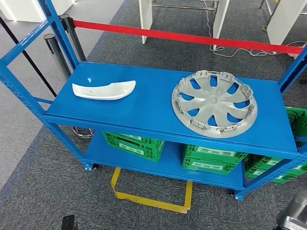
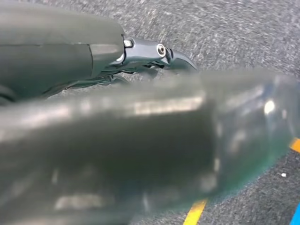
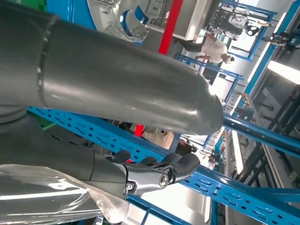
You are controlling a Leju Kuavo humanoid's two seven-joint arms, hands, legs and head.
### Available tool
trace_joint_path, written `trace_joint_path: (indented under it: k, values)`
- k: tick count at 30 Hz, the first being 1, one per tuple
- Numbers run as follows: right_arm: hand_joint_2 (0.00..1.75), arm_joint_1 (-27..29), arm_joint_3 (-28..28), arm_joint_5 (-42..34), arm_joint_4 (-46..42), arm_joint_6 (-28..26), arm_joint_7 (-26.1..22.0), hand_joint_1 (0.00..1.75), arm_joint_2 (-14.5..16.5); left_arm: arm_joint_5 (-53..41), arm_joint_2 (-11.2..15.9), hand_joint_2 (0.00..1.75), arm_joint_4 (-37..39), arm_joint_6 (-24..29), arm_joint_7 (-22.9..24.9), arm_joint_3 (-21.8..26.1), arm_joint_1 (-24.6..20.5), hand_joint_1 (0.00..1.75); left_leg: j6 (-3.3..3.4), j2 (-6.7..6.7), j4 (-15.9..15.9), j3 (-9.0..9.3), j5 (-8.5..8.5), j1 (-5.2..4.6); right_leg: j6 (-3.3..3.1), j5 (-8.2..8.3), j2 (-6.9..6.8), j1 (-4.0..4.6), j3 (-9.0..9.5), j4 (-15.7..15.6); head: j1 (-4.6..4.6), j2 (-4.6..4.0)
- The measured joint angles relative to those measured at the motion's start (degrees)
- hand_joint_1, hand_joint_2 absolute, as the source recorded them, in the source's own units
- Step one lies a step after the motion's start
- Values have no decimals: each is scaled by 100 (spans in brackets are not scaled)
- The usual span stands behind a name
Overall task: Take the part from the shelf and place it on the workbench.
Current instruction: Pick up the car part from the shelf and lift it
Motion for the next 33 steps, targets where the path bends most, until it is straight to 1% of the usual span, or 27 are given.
trace_joint_path:
  k: [1,2,3,4,5,6,7,8,10,11,12,13,15,16,17,18,20,21,22,24,25,27,28,30,31,32,33]
  values:
    - [0,3,-3,-1,0,0,-1,0,0,-1,0,0,0,1,0,1,12,0,-6,0,193,-191,-105,3,-3,-50,10,1,55,0,1,0]
    - [0,5,-5,-1,0,0,-2,0,0,-1,1,0,0,1,0,3,24,0,1,0,202,-300,-108,0,0,-108,20,1,124,0,1,0]
    - [0,7,-8,-1,0,1,-1,0,0,0,1,0,0,1,0,4,32,0,20,0,25,-324,24,-5,8,-171,28,2,207,-1,-1,0]
    - [0,7,-11,1,0,2,1,0,0,1,2,0,0,2,0,8,36,0,52,1,-287,-288,283,-17,19,-236,28,2,275,-4,1,0]
    - [0,5,-14,2,1,3,2,0,0,-1,5,0,0,2,0,13,42,0,92,1,-621,-242,596,-38,33,-302,27,3,346,-3,1,0]
    - [0,4,-18,4,3,6,5,0,1,-3,8,0,0,2,0,19,47,0,129,-1,-897,-201,819,-61,55,-361,26,6,385,-8,-2,0]
    - [0,4,-22,7,4,8,10,0,1,-5,9,0,0,4,0,24,53,0,165,-3,-1066,-175,968,-84,84,-407,26,8,413,-33,-3,0]
    - [0,4,-26,10,7,11,14,0,2,-7,9,0,0,5,-1,27,58,0,197,-6,-1146,-163,1016,-100,122,-417,28,9,464,-41,-8,0]
    - [0,3,-34,19,3,14,20,0,2,-7,2,0,0,9,-2,28,56,0,261,-15,-1240,-74,1015,-97,197,-386,25,8,522,-41,-9,1]
    - [0,-1,-36,23,0,14,20,0,2,-7,-1,0,0,10,-3,30,51,0,290,-17,-1298,-10,1025,-84,225,-358,22,8,499,63,-3,1]
    - [0,-9,-38,28,-3,13,20,0,2,-8,-2,0,0,14,-3,31,42,0,319,-20,-1344,58,1026,-71,249,-371,21,7,384,263,8,1]
    - [0,-14,-41,38,-4,11,22,0,2,-9,-3,0,0,19,-3,32,31,0,339,-21,-1381,110,1018,-60,271,-445,21,5,188,565,17,1]
    - [0,-13,-52,76,-4,11,27,0,2,-22,-12,0,0,26,2,34,15,0,364,-22,-1403,173,956,-58,304,-740,23,3,-295,1233,30,0]
    - [0,-9,-62,96,-4,11,30,0,2,-33,-17,0,0,26,7,34,15,0,364,-24,-1404,206,917,-58,312,-874,23,2,-496,1425,31,0]
    - [0,-6,-72,111,-4,12,34,0,2,-45,-24,0,0,27,10,34,17,0,361,-28,-1403,252,874,-59,315,-893,23,2,-619,1453,32,0]
    - [0,-5,-80,119,-4,13,37,0,2,-55,-31,0,0,31,14,35,18,0,353,-33,-1403,311,828,-59,315,-756,23,2,-656,1301,31,0]
    - [0,-5,-89,125,-4,16,40,0,2,-67,-45,0,0,45,17,37,18,0,326,-40,-1403,441,730,-59,300,-152,22,4,-540,631,34,1]
    - [0,-8,-89,126,-1,19,42,0,2,-71,-49,0,0,53,18,38,13,0,303,-45,-1396,486,687,-65,274,37,16,11,-473,327,39,1]
    - [0,-8,-89,127,1,21,43,0,2,-74,-52,0,0,58,19,39,7,0,272,-47,-1391,508,650,-71,236,167,11,20,-410,137,43,1]
    - [0,-3,-94,131,5,28,45,0,2,-79,-55,0,0,63,20,41,1,0,208,-50,-1363,532,618,-84,143,189,2,38,-376,59,51,0]
    - [0,-2,-100,133,3,33,44,0,3,-82,-56,0,0,65,20,42,1,0,179,-48,-1349,541,607,-84,106,248,4,30,-338,47,50,0]
    - [0,-11,-113,135,1,45,43,0,8,-84,-56,0,0,66,21,44,-4,0,121,-41,-1168,485,512,-77,55,271,-2,9,-270,15,44,1]
    - [0,-15,-119,136,1,50,42,0,10,-85,-56,0,0,66,22,45,-10,0,89,-36,-932,374,387,-66,35,265,-8,-2,-244,1,35,1]
    - [0,-17,-125,136,2,58,42,0,11,-85,-57,0,0,66,22,47,-13,0,34,-29,-242,14,56,-40,1,242,-16,2,-226,-1,24,1]
    - [0,-16,-128,136,2,60,42,0,11,-85,-57,0,0,66,22,49,-7,0,18,-28,51,-157,-59,-29,-10,232,-14,5,-222,0,24,1]
    - [0,-16,-132,136,2,62,42,0,11,-85,-58,0,0,66,22,50,0,0,9,-27,196,-262,-77,-24,-16,223,-11,7,-214,0,23,1]
    - [0,-16,-136,136,3,65,43,0,11,-85,-58,0,0,66,22,52,5,0,9,-27,141,-274,24,-23,-17,214,-6,8,-201,0,22,1]
